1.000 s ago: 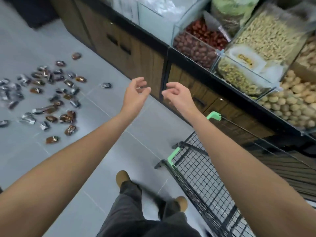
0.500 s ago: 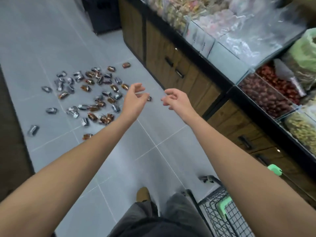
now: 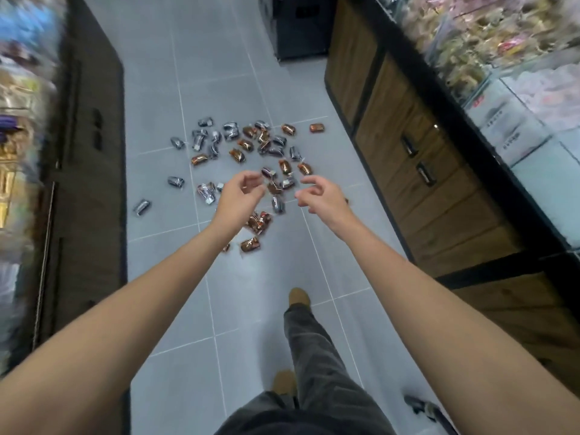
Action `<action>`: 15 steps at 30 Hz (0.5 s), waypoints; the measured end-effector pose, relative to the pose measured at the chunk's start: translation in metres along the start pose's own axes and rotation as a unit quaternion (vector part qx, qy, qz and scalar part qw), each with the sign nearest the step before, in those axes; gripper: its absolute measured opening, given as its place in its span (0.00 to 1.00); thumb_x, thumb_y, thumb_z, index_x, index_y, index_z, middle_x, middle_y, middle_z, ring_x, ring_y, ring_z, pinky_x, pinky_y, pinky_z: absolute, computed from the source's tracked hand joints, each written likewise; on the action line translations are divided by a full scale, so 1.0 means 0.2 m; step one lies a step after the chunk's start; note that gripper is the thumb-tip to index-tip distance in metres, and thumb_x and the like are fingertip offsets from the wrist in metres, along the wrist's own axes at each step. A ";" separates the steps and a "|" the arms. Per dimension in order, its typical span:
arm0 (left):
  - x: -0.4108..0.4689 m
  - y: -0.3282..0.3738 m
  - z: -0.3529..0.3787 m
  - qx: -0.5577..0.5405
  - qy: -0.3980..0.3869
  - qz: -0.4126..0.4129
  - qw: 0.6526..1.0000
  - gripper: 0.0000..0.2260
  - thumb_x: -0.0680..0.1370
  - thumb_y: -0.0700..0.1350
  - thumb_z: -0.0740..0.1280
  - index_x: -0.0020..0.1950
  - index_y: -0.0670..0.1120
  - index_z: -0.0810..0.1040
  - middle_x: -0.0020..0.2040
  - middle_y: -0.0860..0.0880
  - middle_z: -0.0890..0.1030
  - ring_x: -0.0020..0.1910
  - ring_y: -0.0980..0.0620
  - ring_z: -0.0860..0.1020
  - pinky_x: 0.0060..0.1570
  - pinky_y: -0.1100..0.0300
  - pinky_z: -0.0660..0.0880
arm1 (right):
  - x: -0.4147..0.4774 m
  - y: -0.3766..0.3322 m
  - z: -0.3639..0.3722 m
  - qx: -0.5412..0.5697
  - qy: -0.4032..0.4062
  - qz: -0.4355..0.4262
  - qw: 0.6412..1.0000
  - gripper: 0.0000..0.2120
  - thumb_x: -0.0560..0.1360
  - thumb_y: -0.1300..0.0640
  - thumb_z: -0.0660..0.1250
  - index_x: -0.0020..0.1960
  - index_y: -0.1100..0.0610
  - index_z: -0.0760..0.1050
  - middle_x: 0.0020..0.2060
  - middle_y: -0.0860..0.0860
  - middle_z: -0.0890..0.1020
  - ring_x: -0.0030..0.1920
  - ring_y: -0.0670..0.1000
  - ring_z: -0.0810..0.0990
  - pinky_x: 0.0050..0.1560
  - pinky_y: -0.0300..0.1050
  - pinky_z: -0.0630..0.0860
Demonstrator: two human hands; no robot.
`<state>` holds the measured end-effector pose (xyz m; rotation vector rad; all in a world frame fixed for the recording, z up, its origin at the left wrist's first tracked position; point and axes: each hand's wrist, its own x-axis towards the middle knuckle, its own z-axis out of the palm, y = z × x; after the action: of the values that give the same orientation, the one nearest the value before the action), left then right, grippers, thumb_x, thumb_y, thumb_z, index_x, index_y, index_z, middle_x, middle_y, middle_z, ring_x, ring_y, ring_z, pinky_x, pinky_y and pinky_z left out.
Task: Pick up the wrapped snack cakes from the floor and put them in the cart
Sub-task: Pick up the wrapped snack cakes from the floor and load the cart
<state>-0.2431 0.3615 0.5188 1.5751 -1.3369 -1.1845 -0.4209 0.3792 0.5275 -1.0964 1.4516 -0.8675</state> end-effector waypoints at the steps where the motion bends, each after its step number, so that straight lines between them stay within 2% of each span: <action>1: 0.07 -0.02 -0.01 0.009 0.005 -0.001 1.000 0.10 0.77 0.38 0.66 0.57 0.46 0.73 0.54 0.47 0.79 0.50 0.53 0.77 0.46 0.71 0.73 | 0.08 0.00 0.01 0.000 -0.008 0.003 1.000 0.12 0.74 0.63 0.67 0.57 0.55 0.72 0.41 0.54 0.78 0.38 0.48 0.76 0.30 0.27 0.71; 2: 0.13 -0.03 -0.01 0.017 0.004 -0.004 1.000 0.10 0.77 0.38 0.66 0.57 0.47 0.73 0.53 0.49 0.78 0.48 0.54 0.77 0.41 0.74 0.72 | 0.17 0.00 0.02 0.000 -0.014 0.007 1.000 0.13 0.74 0.62 0.67 0.57 0.54 0.72 0.42 0.54 0.79 0.38 0.49 0.77 0.30 0.28 0.71; 4: 0.28 -0.06 0.00 0.036 -0.010 -0.017 0.999 0.12 0.77 0.39 0.66 0.59 0.46 0.73 0.53 0.50 0.77 0.49 0.54 0.76 0.38 0.75 0.72 | 0.34 0.00 0.03 -0.003 -0.022 0.015 1.000 0.14 0.74 0.61 0.68 0.58 0.54 0.72 0.44 0.54 0.80 0.39 0.49 0.77 0.29 0.28 0.71; 8: 0.54 -0.11 0.02 0.080 -0.024 -0.043 0.996 0.15 0.76 0.39 0.67 0.62 0.45 0.72 0.54 0.52 0.76 0.51 0.54 0.76 0.48 0.65 0.74 | 0.63 0.02 0.05 -0.004 -0.038 0.041 0.998 0.16 0.73 0.60 0.68 0.60 0.55 0.73 0.42 0.52 0.79 0.40 0.46 0.77 0.32 0.28 0.70; 9: 0.59 -0.12 0.02 0.084 -0.021 -0.052 0.995 0.15 0.76 0.39 0.68 0.62 0.46 0.73 0.54 0.53 0.76 0.50 0.56 0.76 0.48 0.65 0.74 | 0.69 0.02 0.06 -0.004 -0.044 0.048 0.998 0.16 0.74 0.60 0.68 0.60 0.55 0.72 0.42 0.51 0.79 0.41 0.46 0.78 0.34 0.30 0.70; 12: 0.72 -0.18 -0.02 0.095 -0.002 -0.090 0.991 0.15 0.75 0.38 0.67 0.61 0.46 0.73 0.53 0.54 0.76 0.44 0.63 0.75 0.41 0.71 0.72 | 0.85 0.05 0.12 -0.005 -0.059 0.072 0.996 0.14 0.73 0.61 0.68 0.58 0.54 0.72 0.43 0.53 0.79 0.45 0.50 0.78 0.39 0.35 0.70; 15: 0.83 -0.24 -0.09 0.109 0.002 -0.116 0.987 0.15 0.76 0.38 0.66 0.62 0.45 0.73 0.55 0.52 0.75 0.48 0.56 0.75 0.45 0.68 0.69 | 0.98 0.07 0.19 -0.002 -0.064 0.093 0.994 0.15 0.74 0.62 0.67 0.60 0.57 0.73 0.42 0.59 0.77 0.48 0.53 0.79 0.40 0.35 0.69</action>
<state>-0.2074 0.2058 0.4482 1.9300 -1.3446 -1.2029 -0.3870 0.2004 0.4456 -0.9843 1.4222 -0.6519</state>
